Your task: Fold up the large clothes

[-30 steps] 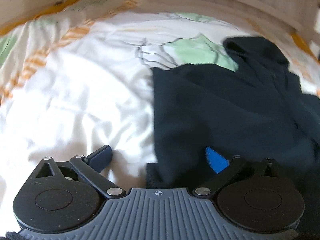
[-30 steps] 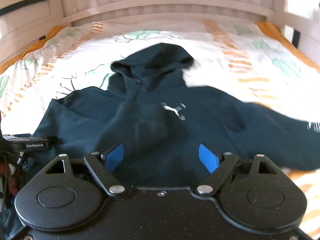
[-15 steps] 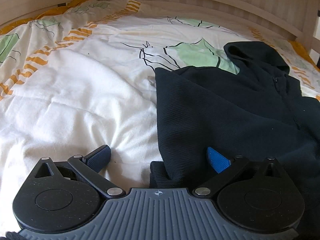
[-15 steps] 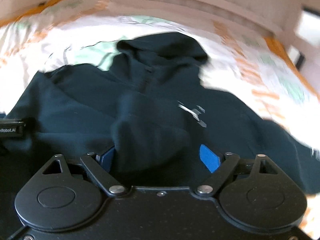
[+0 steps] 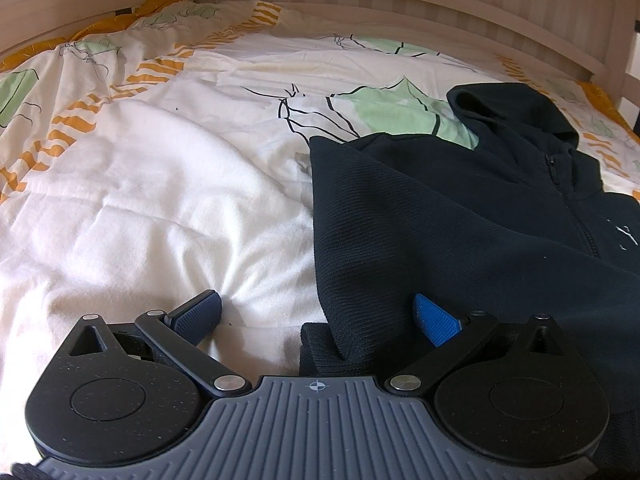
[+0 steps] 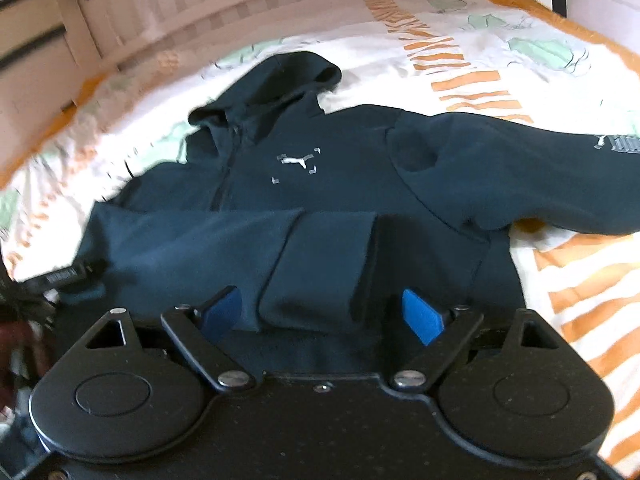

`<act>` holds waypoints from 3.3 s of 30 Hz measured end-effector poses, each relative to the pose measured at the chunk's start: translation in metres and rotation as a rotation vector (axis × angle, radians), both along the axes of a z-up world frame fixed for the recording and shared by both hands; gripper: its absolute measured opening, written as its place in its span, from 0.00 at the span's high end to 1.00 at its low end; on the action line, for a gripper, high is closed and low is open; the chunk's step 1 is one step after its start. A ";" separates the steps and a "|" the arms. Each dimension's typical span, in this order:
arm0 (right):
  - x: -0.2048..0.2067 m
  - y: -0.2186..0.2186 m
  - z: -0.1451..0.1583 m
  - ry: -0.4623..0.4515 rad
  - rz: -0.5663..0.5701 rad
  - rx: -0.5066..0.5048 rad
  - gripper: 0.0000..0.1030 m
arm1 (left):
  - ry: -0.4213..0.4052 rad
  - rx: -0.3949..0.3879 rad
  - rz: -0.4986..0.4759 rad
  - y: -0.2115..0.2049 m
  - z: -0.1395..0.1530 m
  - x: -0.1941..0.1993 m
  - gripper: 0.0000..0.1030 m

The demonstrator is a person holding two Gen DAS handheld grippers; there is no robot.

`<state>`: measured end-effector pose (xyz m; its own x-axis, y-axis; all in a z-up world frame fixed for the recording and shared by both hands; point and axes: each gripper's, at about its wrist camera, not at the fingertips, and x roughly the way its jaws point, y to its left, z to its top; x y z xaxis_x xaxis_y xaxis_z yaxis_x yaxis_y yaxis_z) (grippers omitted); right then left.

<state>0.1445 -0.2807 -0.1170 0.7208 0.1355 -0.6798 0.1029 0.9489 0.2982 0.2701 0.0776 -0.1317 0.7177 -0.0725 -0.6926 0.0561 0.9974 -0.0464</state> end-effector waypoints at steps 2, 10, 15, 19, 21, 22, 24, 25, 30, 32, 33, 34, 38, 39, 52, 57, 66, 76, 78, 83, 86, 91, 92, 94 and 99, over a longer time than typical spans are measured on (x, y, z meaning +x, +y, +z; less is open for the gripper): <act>0.008 -0.007 -0.004 0.004 -0.003 0.060 0.14 | -0.003 -0.003 0.000 0.001 0.001 -0.001 0.00; 0.043 -0.004 -0.009 0.017 0.034 0.035 0.82 | -0.049 -0.006 0.027 0.006 0.025 -0.011 0.00; 0.053 0.016 0.049 -0.167 0.154 -0.085 0.85 | -0.148 -0.018 0.026 0.002 0.060 -0.021 0.00; 0.046 0.008 0.075 -0.322 0.103 -0.100 0.84 | -0.177 0.024 -0.019 -0.017 0.065 -0.022 0.00; 0.056 -0.001 0.057 -0.249 0.060 -0.121 0.81 | -0.141 0.051 -0.035 -0.025 0.055 -0.017 0.00; 0.063 -0.006 0.043 -0.195 0.044 -0.105 0.79 | -0.116 0.068 -0.041 -0.029 0.047 -0.015 0.00; 0.076 -0.011 0.012 -0.076 0.030 -0.118 0.74 | -0.057 0.112 -0.044 -0.034 0.031 -0.011 0.00; 0.079 -0.010 0.001 -0.026 0.017 -0.161 0.65 | -0.028 0.133 -0.043 -0.034 0.023 -0.009 0.00; 0.057 -0.013 -0.007 -0.060 -0.037 -0.204 0.47 | 0.010 0.061 -0.011 -0.018 0.006 -0.010 0.00; 0.052 -0.006 -0.003 -0.102 -0.045 -0.234 0.42 | 0.008 0.066 -0.013 -0.018 0.005 -0.011 0.00; 0.051 -0.003 -0.004 -0.113 -0.038 -0.260 0.36 | 0.002 0.073 -0.014 -0.019 0.004 -0.013 0.00; 0.056 -0.001 -0.007 -0.101 -0.026 -0.286 0.35 | -0.005 0.077 -0.014 -0.020 0.003 -0.014 0.00; 0.067 -0.003 -0.030 -0.053 -0.023 -0.285 0.32 | -0.008 0.062 -0.013 -0.019 0.002 -0.014 0.00; 0.067 -0.007 -0.031 -0.053 -0.030 -0.267 0.31 | -0.007 0.060 -0.013 -0.019 0.002 -0.014 0.00; 0.047 -0.013 -0.015 -0.086 -0.027 -0.170 0.12 | 0.054 0.060 -0.058 -0.021 0.023 -0.016 0.01; 0.012 -0.032 0.009 -0.105 -0.041 -0.065 0.06 | 0.001 0.036 -0.098 -0.043 0.057 -0.038 0.01; -0.025 -0.128 0.017 -0.039 -0.338 0.003 0.01 | -0.146 0.091 -0.249 -0.142 0.098 -0.062 0.01; -0.035 -0.260 0.000 -0.001 -0.747 0.140 0.01 | -0.129 0.071 -0.397 -0.227 0.093 -0.055 0.01; -0.031 -0.278 -0.005 0.003 -0.800 0.162 0.02 | -0.125 0.089 -0.416 -0.242 0.088 -0.053 0.02; -0.018 -0.301 -0.019 -0.017 -0.860 0.203 0.01 | -0.108 0.122 -0.455 -0.274 0.074 -0.046 0.02; -0.016 -0.305 -0.029 -0.029 -0.857 0.202 0.05 | -0.099 0.129 -0.475 -0.289 0.066 -0.042 0.02; -0.024 -0.309 -0.027 -0.049 -0.865 0.196 0.70 | -0.082 0.138 -0.505 -0.311 0.051 -0.035 0.02; -0.027 -0.311 -0.025 -0.066 -0.857 0.210 0.74 | -0.080 0.137 -0.512 -0.316 0.049 -0.034 0.02; -0.030 -0.312 -0.019 -0.088 -0.844 0.217 0.75 | -0.074 0.139 -0.527 -0.323 0.043 -0.031 0.02; -0.031 -0.305 0.003 -0.181 -0.793 0.142 0.76 | -0.039 0.188 -0.564 -0.343 0.023 -0.029 0.02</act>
<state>0.1135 -0.5854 -0.1142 0.7354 -0.3835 -0.5587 0.6651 0.5666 0.4864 0.2414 -0.2653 -0.1084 0.6289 -0.3286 -0.7046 0.5776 0.8041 0.1405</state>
